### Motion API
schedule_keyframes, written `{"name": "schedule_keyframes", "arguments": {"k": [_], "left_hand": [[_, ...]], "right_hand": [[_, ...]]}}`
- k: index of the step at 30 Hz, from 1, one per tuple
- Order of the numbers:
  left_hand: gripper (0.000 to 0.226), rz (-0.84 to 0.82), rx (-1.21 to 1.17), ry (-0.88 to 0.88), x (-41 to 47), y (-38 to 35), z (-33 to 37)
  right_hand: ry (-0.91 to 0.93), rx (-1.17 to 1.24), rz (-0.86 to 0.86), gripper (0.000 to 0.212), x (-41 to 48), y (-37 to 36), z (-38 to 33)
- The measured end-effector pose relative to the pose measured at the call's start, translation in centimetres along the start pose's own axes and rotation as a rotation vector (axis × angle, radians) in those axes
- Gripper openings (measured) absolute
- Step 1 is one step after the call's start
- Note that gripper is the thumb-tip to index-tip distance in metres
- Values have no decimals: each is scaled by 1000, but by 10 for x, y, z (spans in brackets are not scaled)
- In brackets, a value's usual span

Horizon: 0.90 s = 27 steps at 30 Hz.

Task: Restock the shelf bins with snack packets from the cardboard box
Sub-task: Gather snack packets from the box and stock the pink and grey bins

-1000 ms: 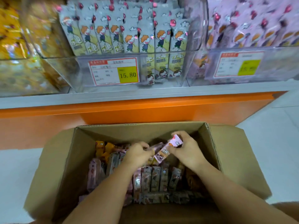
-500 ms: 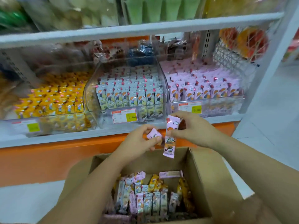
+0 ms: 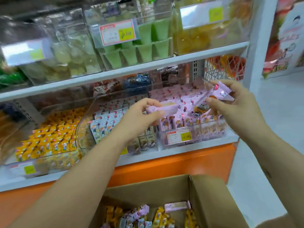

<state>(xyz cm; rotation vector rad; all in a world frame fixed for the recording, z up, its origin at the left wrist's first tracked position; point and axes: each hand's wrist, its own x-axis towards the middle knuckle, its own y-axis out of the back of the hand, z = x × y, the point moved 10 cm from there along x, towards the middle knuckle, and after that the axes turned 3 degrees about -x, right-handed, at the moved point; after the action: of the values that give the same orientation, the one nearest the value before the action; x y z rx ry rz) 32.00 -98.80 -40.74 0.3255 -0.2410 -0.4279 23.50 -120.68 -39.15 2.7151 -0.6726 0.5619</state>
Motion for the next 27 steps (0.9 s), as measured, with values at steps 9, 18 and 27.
{"name": "schedule_keyframes", "arguments": {"k": [9, 18, 27], "left_hand": [[45, 19, 615, -130, 32, -9, 21], [53, -155, 817, -22, 55, -47, -21], [49, -195, 993, -140, 67, -49, -16]], "right_hand": [[5, -43, 30, 28, 17, 2, 17], [-39, -52, 24, 25, 41, -18, 29], [44, -92, -42, 26, 78, -33, 14]]}}
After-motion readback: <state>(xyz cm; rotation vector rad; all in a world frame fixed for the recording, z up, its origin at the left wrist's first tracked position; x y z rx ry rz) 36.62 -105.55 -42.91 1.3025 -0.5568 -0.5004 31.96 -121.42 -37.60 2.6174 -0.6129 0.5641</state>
